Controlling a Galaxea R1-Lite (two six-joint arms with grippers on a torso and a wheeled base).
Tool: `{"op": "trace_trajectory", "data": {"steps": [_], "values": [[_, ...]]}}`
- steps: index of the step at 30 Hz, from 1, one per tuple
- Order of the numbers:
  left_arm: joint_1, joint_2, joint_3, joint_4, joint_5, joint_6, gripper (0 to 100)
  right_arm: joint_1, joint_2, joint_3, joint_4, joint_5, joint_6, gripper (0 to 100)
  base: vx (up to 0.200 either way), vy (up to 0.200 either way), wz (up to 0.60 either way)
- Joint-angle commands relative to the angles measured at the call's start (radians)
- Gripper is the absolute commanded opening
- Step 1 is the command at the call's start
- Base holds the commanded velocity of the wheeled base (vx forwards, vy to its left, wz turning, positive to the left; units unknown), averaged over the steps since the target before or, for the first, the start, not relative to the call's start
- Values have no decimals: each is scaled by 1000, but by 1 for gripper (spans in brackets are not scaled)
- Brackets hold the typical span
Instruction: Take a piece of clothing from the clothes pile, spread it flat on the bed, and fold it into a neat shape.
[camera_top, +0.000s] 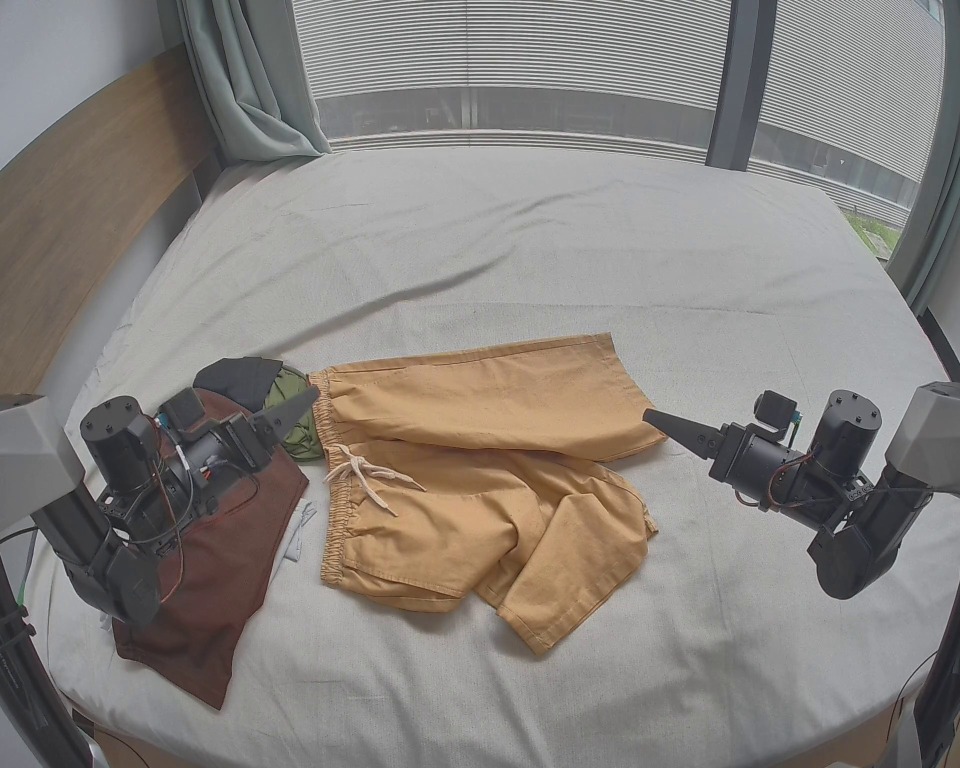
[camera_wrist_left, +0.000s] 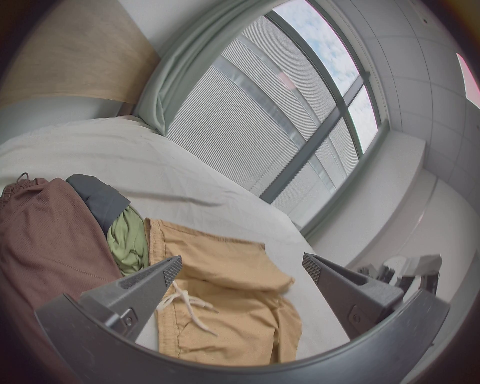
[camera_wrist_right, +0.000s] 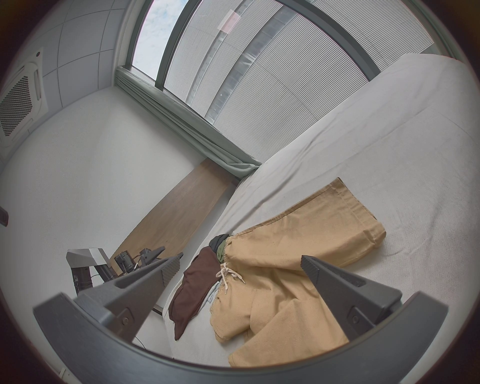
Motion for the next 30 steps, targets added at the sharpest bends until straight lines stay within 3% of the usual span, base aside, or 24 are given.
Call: {"op": "trace_trajectory", "data": {"steps": [1,3,8,17,30], "values": [[0,3,77,0,-49,65,100,-5,25,39,0,1,-15,100,0,0,0],[16,24,95,0,-85,94,100,-9,76,48,0,0,-52,100,0,0,0],[23,30,100,0,-90,129,100,-9,99,61,0,1,-66,100,0,0,0],[20,99,121,0,-79,298,100,-12,125,102,0,0,-67,100,0,0,0],[16,115,120,0,-79,307,100,-32,252,107,0,0,-70,100,0,0,0]]}}
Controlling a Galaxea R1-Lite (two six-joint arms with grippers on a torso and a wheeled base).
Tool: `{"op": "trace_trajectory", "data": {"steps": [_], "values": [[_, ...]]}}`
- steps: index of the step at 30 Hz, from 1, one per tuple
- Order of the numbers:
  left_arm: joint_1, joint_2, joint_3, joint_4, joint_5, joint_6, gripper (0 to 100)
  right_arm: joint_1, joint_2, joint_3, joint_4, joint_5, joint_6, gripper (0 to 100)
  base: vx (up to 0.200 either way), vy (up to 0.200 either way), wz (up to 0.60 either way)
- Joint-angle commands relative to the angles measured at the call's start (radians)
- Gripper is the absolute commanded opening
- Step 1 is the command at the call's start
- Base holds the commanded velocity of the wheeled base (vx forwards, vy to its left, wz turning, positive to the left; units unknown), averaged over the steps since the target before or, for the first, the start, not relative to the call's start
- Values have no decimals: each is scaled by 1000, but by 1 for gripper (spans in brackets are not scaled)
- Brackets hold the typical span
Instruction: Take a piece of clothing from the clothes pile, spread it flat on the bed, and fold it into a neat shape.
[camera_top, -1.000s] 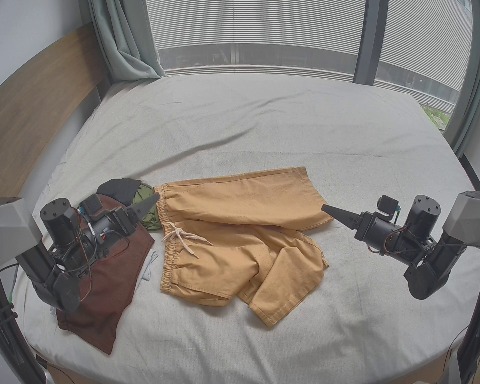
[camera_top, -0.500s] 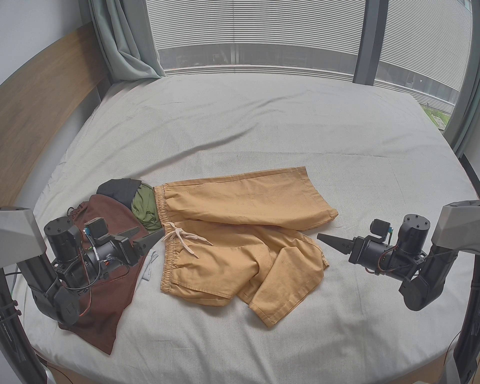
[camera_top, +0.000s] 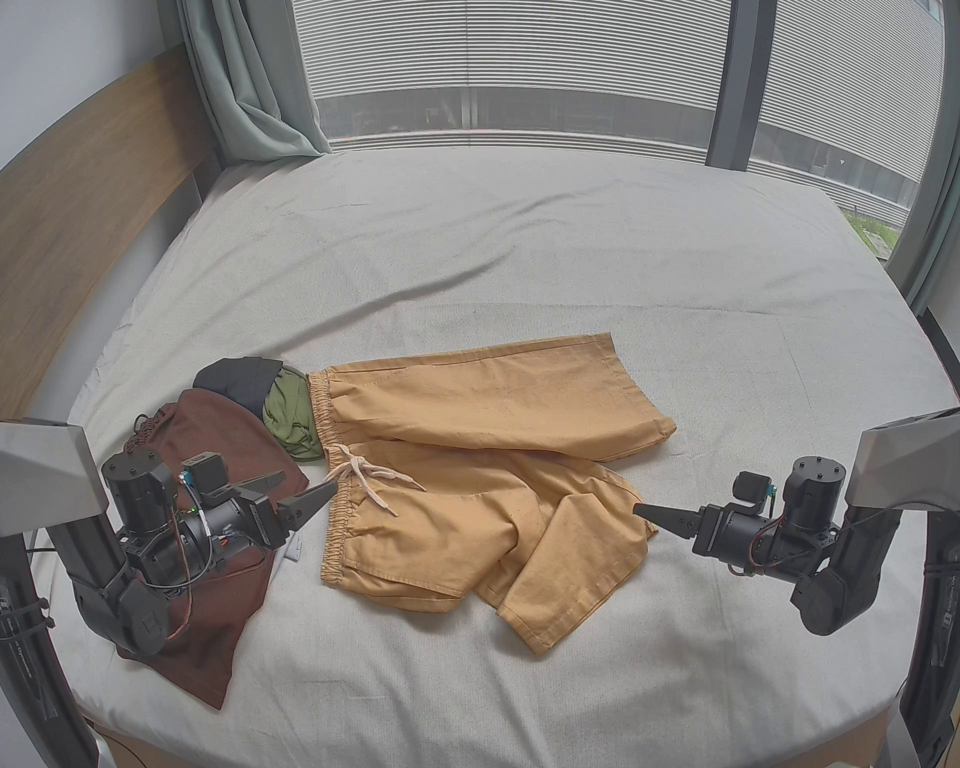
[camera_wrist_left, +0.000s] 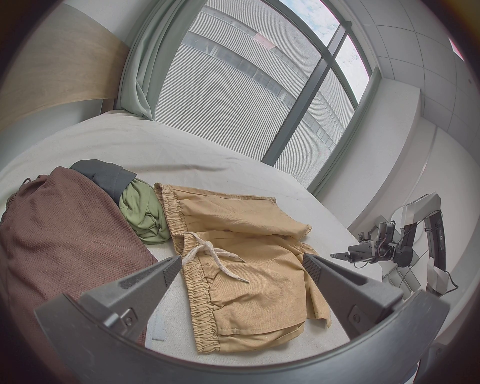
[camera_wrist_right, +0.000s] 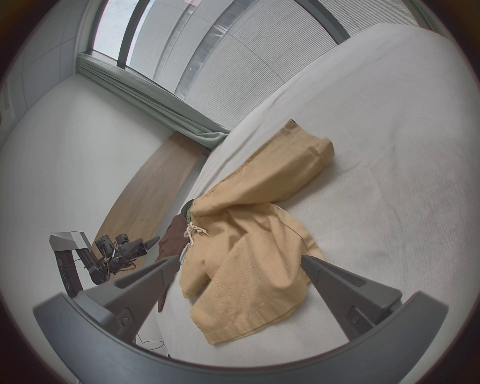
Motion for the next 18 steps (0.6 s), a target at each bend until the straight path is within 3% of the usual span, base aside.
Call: {"op": "trace_trajectory", "data": {"steps": [1,18], "values": [[-1,14,-3,0,0,0,100,-3,75,1,0,0,0,100,0,0,0],[-4,18,0,0,0,2,100,20,191,-16,0,0,0,100,0,0,0]]}}
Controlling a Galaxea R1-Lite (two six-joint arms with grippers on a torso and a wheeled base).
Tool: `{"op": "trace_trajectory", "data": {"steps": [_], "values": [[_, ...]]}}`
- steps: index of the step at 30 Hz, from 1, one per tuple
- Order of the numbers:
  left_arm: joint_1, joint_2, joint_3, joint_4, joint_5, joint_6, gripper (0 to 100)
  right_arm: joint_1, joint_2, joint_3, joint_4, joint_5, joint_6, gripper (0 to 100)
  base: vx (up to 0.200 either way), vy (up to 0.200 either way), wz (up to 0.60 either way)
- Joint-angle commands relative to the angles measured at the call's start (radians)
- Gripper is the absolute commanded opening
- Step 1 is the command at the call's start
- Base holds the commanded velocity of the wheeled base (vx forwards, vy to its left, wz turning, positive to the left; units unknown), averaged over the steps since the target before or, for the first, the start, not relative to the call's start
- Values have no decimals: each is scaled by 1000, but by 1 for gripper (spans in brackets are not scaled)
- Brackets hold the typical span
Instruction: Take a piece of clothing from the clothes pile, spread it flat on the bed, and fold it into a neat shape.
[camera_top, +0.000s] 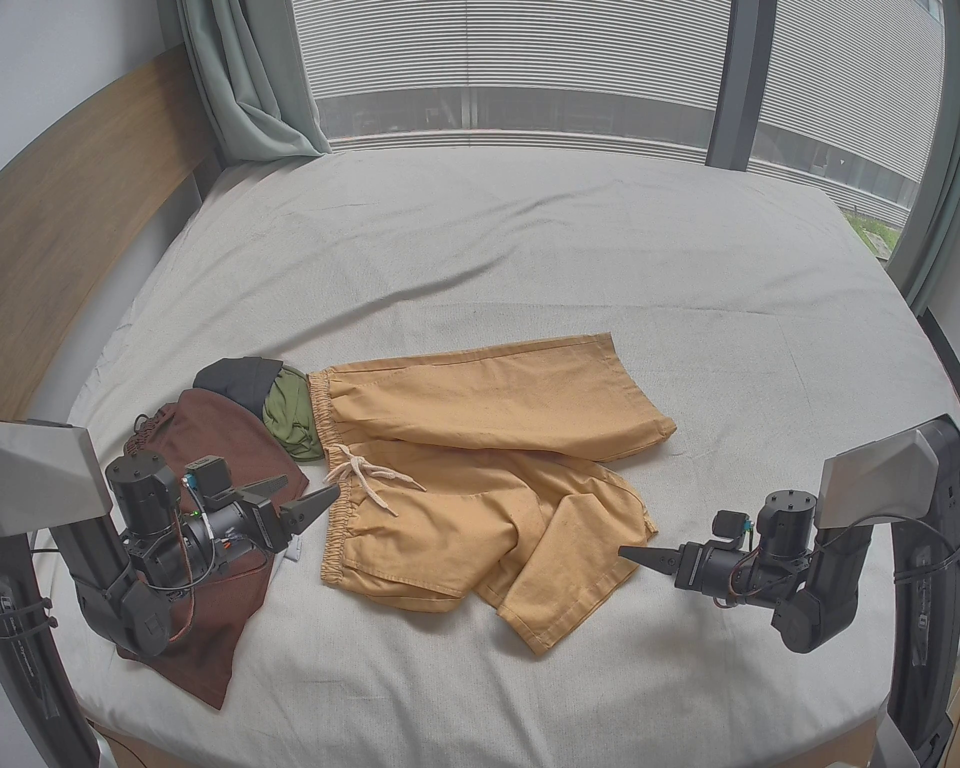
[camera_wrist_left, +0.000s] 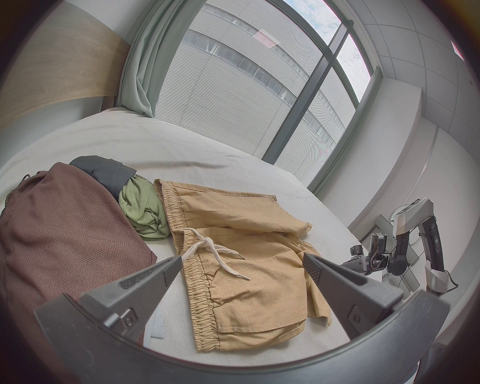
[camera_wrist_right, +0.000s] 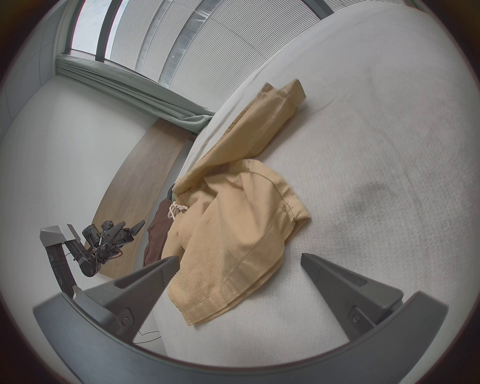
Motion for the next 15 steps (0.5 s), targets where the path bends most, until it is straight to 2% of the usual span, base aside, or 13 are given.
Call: {"op": "trace_trajectory", "data": {"steps": [1,15], "values": [[-1,4,0,0,0,0,100,6,45,-12,1,2,4,100,0,0,0],[-2,5,0,0,0,0,100,63,38,-27,-2,2,7,100,0,0,0]]}}
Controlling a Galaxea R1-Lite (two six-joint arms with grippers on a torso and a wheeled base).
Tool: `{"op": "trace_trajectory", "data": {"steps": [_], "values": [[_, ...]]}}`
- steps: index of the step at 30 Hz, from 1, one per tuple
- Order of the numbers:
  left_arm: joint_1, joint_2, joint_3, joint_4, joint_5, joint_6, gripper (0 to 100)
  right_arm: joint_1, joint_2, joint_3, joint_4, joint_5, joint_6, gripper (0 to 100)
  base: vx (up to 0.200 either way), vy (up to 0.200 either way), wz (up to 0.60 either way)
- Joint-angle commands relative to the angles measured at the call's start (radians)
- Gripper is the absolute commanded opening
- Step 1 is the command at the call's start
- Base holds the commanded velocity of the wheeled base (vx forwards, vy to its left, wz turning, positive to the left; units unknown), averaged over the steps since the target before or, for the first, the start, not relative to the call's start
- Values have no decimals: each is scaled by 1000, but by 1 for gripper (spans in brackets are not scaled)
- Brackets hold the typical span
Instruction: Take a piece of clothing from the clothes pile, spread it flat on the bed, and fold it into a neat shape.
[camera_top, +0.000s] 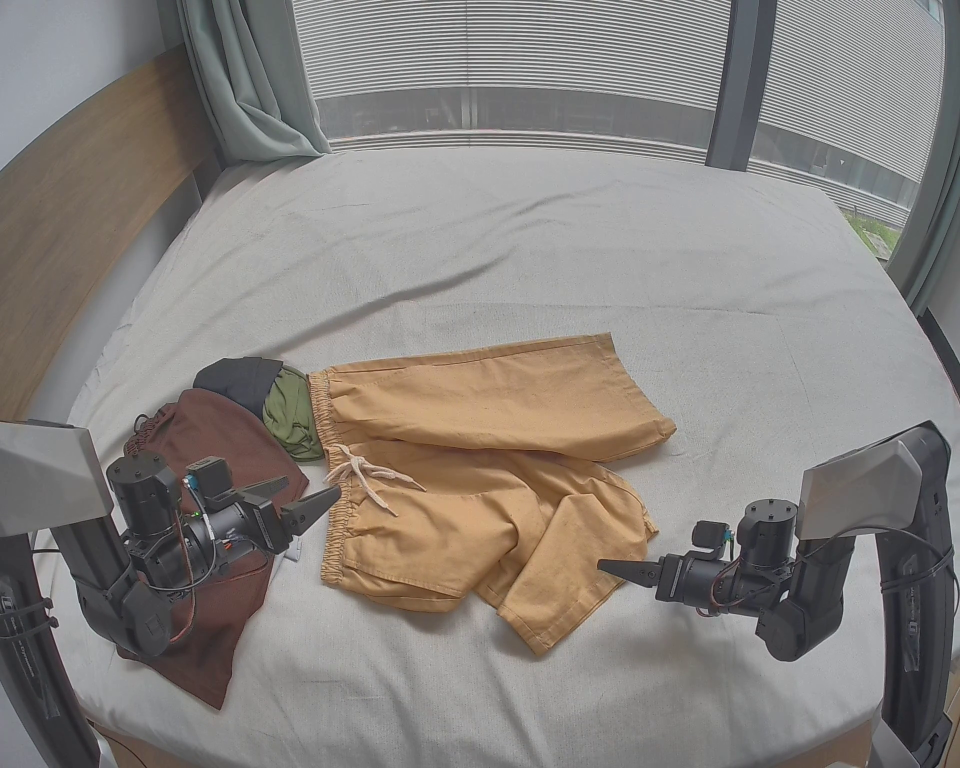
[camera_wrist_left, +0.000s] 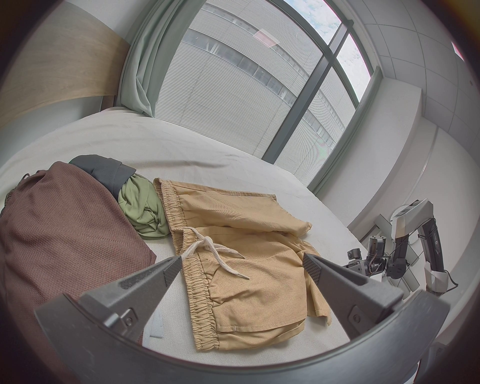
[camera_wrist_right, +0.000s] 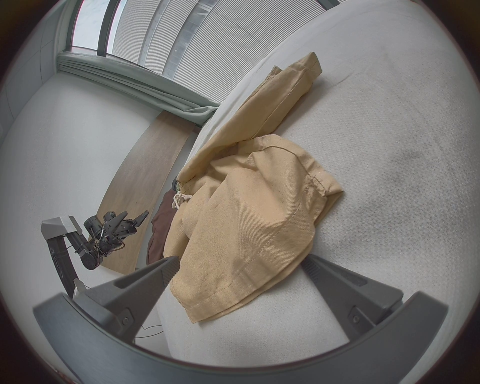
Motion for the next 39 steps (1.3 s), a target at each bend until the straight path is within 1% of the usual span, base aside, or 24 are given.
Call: {"op": "trace_trajectory", "data": {"steps": [1,6,11,12,19,30,31,37,39], "values": [[0,3,0,0,0,-1,100,1,-8,-8,0,1,2,100,0,0,0],[1,12,-3,0,0,-1,100,-8,-71,-11,0,1,11,100,0,0,0],[0,20,-3,0,1,1,100,-31,-110,-9,2,2,11,100,0,0,0],[0,20,-3,0,1,1,100,-48,-122,-9,3,2,12,100,0,0,0],[0,20,-3,0,1,1,100,-85,-120,-21,3,4,11,100,0,0,0],[0,17,-2,0,0,1,100,-83,-81,-46,2,2,3,100,0,0,0],[0,15,-2,0,0,1,100,-85,-68,-54,2,1,2,0,0,0,0],[0,15,-2,0,1,1,100,-95,-31,-93,2,-3,0,0,0,0,0],[0,15,-2,0,0,1,100,-105,-27,-110,2,-19,0,0,0,0,0]]}}
